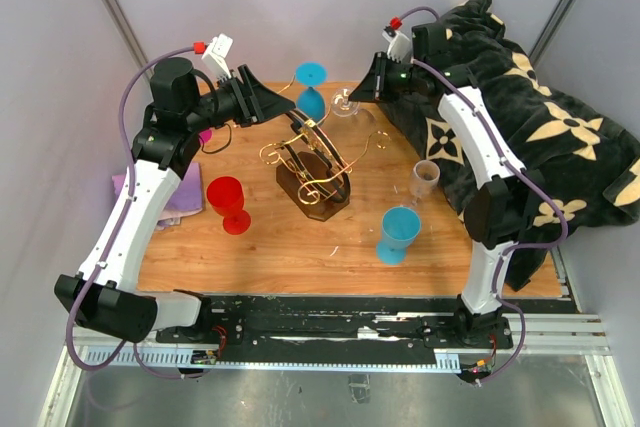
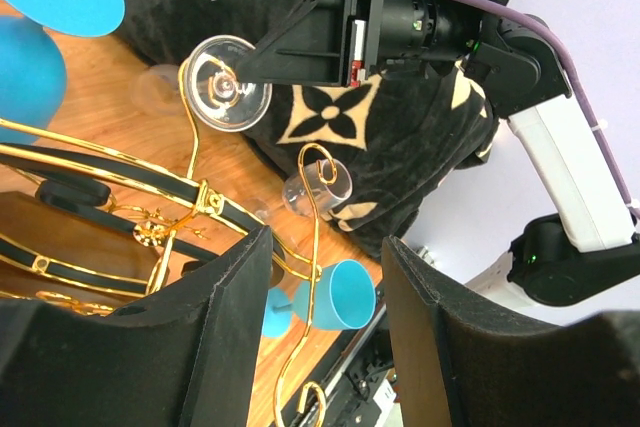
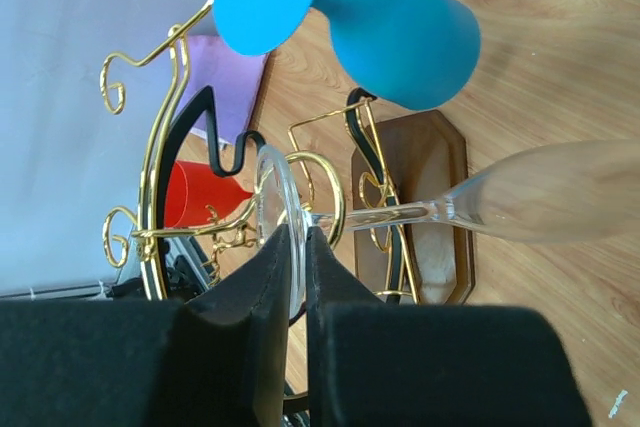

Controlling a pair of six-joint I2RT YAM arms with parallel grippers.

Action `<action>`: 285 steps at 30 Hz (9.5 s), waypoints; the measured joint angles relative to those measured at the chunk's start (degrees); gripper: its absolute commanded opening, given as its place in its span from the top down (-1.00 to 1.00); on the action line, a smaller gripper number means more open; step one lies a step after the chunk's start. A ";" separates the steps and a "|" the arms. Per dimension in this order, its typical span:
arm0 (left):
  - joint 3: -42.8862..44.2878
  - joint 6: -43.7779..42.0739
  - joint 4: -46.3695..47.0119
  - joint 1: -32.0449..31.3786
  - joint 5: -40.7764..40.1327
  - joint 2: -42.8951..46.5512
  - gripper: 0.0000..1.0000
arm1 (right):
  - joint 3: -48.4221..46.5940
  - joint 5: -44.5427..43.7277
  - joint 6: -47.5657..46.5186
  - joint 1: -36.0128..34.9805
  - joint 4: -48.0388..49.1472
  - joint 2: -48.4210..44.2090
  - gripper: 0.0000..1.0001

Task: Take the wine glass off the wine glass rack

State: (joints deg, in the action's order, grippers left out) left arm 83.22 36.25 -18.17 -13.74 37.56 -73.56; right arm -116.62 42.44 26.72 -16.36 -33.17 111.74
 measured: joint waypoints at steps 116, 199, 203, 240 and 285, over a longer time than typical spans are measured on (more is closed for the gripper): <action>-31.12 64.59 99.56 3.28 13.97 -4.57 -0.32 | 35.08 24.15 59.84 -6.93 86.03 -39.82 0.99; -4.20 -11.63 -20.37 7.72 -1.31 21.70 0.99 | 35.74 9.25 5.31 18.01 11.26 -48.98 -0.51; -7.96 -16.94 -23.56 6.14 3.91 22.75 0.99 | 36.89 8.50 4.72 18.01 10.47 -48.33 -0.51; -4.79 -20.72 -19.87 0.44 11.91 24.94 0.99 | 37.13 6.78 2.01 18.01 7.98 -49.37 -0.51; 0.66 -22.95 -27.43 -53.55 -50.14 -14.97 0.49 | 40.09 6.08 1.29 18.01 8.66 -48.52 -0.50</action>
State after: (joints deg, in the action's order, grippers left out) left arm 83.88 13.30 -45.60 -67.29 -12.58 -88.53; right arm -76.53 48.51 28.01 1.65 -24.51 63.22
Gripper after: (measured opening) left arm 0.139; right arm 0.748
